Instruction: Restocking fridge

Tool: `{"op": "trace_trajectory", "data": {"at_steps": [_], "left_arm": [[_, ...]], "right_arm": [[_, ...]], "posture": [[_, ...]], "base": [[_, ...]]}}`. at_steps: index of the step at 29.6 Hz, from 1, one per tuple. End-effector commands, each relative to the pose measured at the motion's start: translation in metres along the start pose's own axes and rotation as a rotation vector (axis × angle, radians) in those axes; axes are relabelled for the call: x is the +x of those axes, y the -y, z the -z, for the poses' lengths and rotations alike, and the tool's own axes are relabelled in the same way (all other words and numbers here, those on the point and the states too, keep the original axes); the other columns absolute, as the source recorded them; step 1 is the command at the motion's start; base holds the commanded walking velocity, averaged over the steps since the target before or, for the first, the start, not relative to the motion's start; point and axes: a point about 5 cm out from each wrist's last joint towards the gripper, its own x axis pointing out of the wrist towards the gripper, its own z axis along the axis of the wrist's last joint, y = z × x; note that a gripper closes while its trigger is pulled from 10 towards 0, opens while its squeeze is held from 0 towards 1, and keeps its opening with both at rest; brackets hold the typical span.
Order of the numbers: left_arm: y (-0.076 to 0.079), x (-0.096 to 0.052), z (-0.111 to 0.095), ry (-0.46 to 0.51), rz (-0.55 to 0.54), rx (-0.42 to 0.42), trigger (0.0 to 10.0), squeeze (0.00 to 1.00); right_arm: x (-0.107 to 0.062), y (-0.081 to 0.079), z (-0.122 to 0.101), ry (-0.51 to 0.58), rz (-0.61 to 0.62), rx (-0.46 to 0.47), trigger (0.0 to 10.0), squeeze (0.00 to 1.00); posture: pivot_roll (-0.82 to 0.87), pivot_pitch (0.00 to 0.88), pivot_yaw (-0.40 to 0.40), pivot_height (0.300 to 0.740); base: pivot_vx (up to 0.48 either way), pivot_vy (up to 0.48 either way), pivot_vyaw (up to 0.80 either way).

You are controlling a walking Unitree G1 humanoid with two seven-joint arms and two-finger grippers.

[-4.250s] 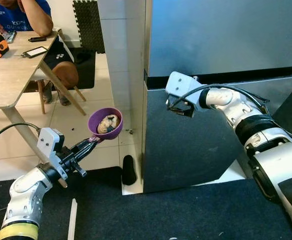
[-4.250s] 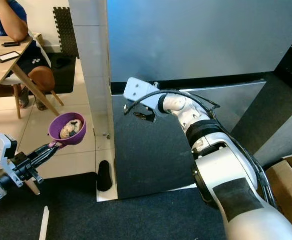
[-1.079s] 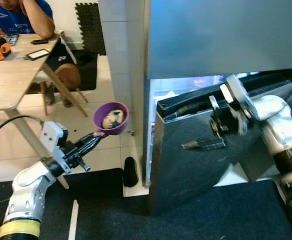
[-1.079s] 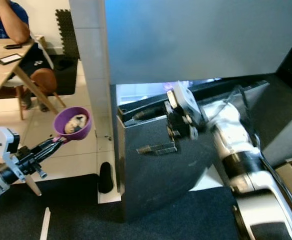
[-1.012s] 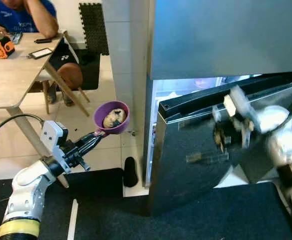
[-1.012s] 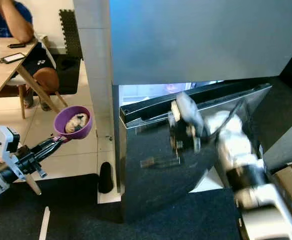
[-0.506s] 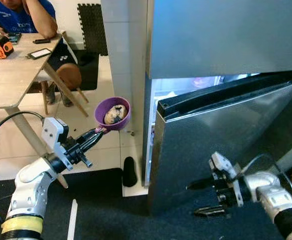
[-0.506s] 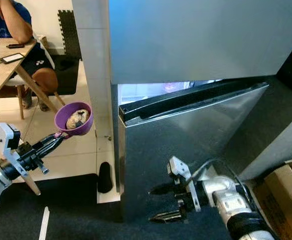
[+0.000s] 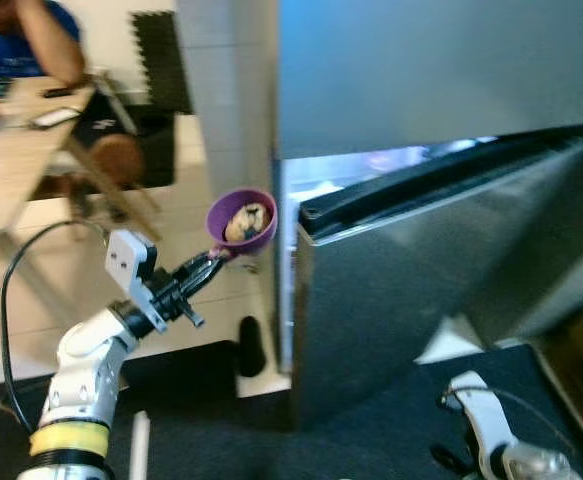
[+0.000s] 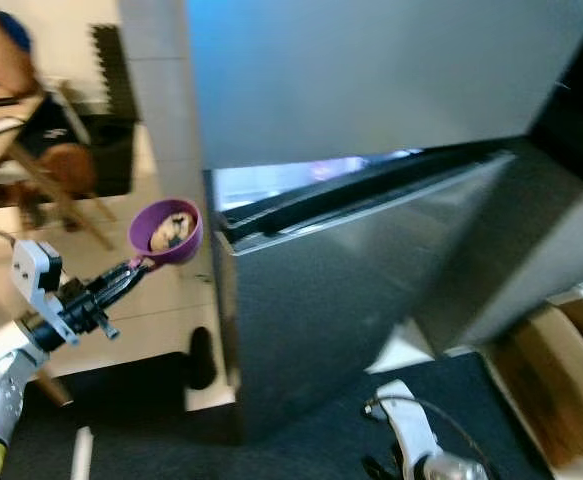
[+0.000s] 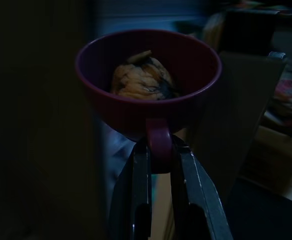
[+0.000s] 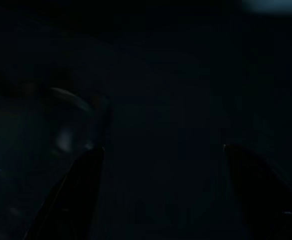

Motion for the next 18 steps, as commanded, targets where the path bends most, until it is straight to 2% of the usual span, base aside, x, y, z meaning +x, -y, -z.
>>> {"op": "trace_trajectory", "data": {"at_steps": [1, 3, 8, 14, 18], "left_arm": [[0.003, 0.007, -0.002, 0.025, 0.022, 0.007, 10.0, 0.00], [0.002, 0.006, -0.002, 0.022, 0.022, 0.008, 10.0, 0.00], [0.000, 0.005, -0.003, 0.017, 0.014, 0.013, 10.0, 0.00], [0.000, 0.005, -0.002, 0.014, 0.009, 0.012, 10.0, 0.00], [0.009, 0.008, 0.004, -0.007, 0.059, -0.006, 10.0, 0.00]], "right_arm": [[-0.001, 0.002, 0.006, -0.008, 0.038, 0.021, 10.0, 0.00], [-0.001, 0.004, 0.016, -0.018, 0.093, 0.051, 10.0, 0.00], [-0.001, 0.004, 0.021, -0.018, 0.128, 0.074, 10.0, 0.00], [0.002, -0.001, 0.022, -0.025, 0.144, 0.061, 10.0, 0.00], [0.003, -0.003, 0.024, -0.033, 0.152, 0.057, 10.0, 0.00]], "posture": [[-0.05, 0.000, -0.040, 0.740], [-0.05, 0.000, -0.037, 0.740], [-0.05, 0.000, -0.034, 0.740], [-0.05, 0.000, -0.034, 0.740], [-0.05, 0.000, -0.028, 0.740]], "base": [[0.000, 0.000, -0.76], [0.000, 0.000, -0.77], [0.000, 0.000, -0.77], [0.000, 0.000, 0.00], [0.000, 0.000, 0.00]]}}
